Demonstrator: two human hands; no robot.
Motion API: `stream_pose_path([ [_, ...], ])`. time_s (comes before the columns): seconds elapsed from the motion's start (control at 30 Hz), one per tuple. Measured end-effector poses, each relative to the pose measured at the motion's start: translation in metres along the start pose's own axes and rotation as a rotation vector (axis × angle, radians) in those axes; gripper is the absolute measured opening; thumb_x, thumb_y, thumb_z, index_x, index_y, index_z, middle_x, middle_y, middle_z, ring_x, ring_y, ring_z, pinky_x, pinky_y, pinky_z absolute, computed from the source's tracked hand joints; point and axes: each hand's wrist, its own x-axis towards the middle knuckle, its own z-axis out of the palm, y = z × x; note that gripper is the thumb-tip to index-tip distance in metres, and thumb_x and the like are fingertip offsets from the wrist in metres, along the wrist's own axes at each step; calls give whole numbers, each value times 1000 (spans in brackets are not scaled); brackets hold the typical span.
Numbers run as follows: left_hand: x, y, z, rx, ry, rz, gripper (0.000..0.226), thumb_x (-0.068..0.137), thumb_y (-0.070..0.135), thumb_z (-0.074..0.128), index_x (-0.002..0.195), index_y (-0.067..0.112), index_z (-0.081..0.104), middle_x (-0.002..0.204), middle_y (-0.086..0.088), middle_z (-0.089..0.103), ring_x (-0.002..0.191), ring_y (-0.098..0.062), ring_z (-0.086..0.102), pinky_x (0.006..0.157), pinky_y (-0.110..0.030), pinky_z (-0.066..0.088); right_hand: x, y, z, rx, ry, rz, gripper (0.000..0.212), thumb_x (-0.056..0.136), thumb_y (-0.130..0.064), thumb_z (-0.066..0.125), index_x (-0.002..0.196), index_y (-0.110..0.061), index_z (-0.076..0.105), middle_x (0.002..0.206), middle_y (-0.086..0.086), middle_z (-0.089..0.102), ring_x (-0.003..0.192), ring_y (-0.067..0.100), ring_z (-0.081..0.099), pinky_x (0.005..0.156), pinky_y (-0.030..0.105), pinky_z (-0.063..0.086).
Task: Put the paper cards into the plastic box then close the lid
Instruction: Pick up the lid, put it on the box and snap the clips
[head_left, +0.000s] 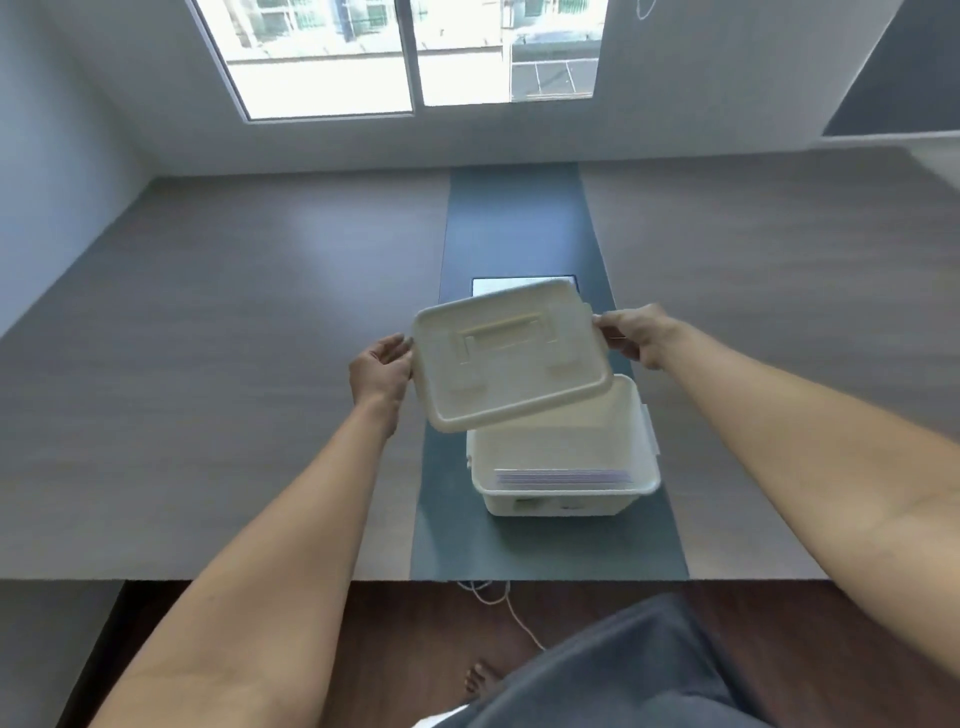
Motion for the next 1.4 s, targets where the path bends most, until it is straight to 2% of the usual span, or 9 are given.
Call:
stream_pose_path([
  [0.1, -8, -9, 8, 7, -52, -35, 45, 84, -6, 70, 128, -5, 59, 121, -16, 69, 103, -23, 68, 85, -28, 55, -2, 18, -17, 21, 15, 63, 22, 81, -21, 78, 100, -14, 71, 102, 7, 75, 80, 18, 67, 56, 23, 40],
  [0.23, -14, -22, 17, 52, -94, -65, 42, 84, -12, 66, 125, -5, 60, 118, -18, 69, 98, -25, 67, 79, -27, 56, -7, 41, -32, 22, 41, 115, 26, 79, -21, 78, 104, -16, 71, 99, 6, 74, 72, 15, 66, 52, 23, 39],
  [0.4, -22, -39, 26, 115, -154, -81, 42, 85, -13, 65, 126, -7, 59, 119, -21, 67, 101, -26, 65, 96, -39, 54, -12, 75, -43, 39, 60, 155, 15, 80, -21, 77, 92, -14, 71, 97, 7, 74, 80, 17, 66, 58, 25, 42],
  [0.47, -26, -45, 30, 120, -155, -87, 41, 86, -13, 65, 126, -8, 59, 120, -23, 67, 101, -27, 64, 98, -41, 53, -13, 88, -45, 53, 66, 169, 19, 80, -21, 77, 97, -13, 72, 97, 7, 74, 81, 17, 67, 62, 26, 45],
  [0.57, -28, -54, 32, 121, -152, -96, 40, 86, -12, 65, 126, -8, 58, 120, -23, 67, 100, -27, 64, 99, -41, 53, -14, 101, -45, 73, 62, 178, 26, 80, -22, 78, 104, -14, 71, 96, 6, 73, 83, 18, 67, 62, 26, 46],
  [0.7, -26, -62, 30, 132, -148, -109, 39, 86, -13, 64, 124, -7, 60, 117, -21, 68, 100, -25, 65, 98, -39, 53, -15, 108, -46, 101, 31, 185, 11, 81, -21, 77, 86, -16, 69, 81, 2, 71, 66, 12, 63, 62, 25, 45],
  [0.87, -29, -71, 30, 119, -173, -124, 39, 86, -13, 64, 124, -6, 60, 112, -19, 68, 100, -26, 65, 98, -41, 53, -23, 117, -55, 147, -13, 202, 10, 83, -20, 76, 76, -16, 71, 67, -3, 72, 66, 12, 65, 65, 25, 46],
  [1.0, -31, -75, 28, 91, -201, -118, 39, 86, -12, 65, 124, -4, 61, 112, -17, 68, 101, -25, 66, 93, -35, 54, -29, 121, -61, 159, -63, 198, 9, 85, -18, 75, 78, -15, 71, 70, -1, 73, 68, 13, 66, 66, 25, 48],
  [1.4, -30, -82, 23, 108, -222, -94, 35, 86, -6, 70, 120, -1, 63, 114, -17, 68, 102, -24, 65, 99, -38, 52, -33, 120, -62, 115, -67, 160, 8, 85, -13, 75, 79, -10, 71, 67, 2, 73, 66, 15, 67, 62, 25, 50],
])
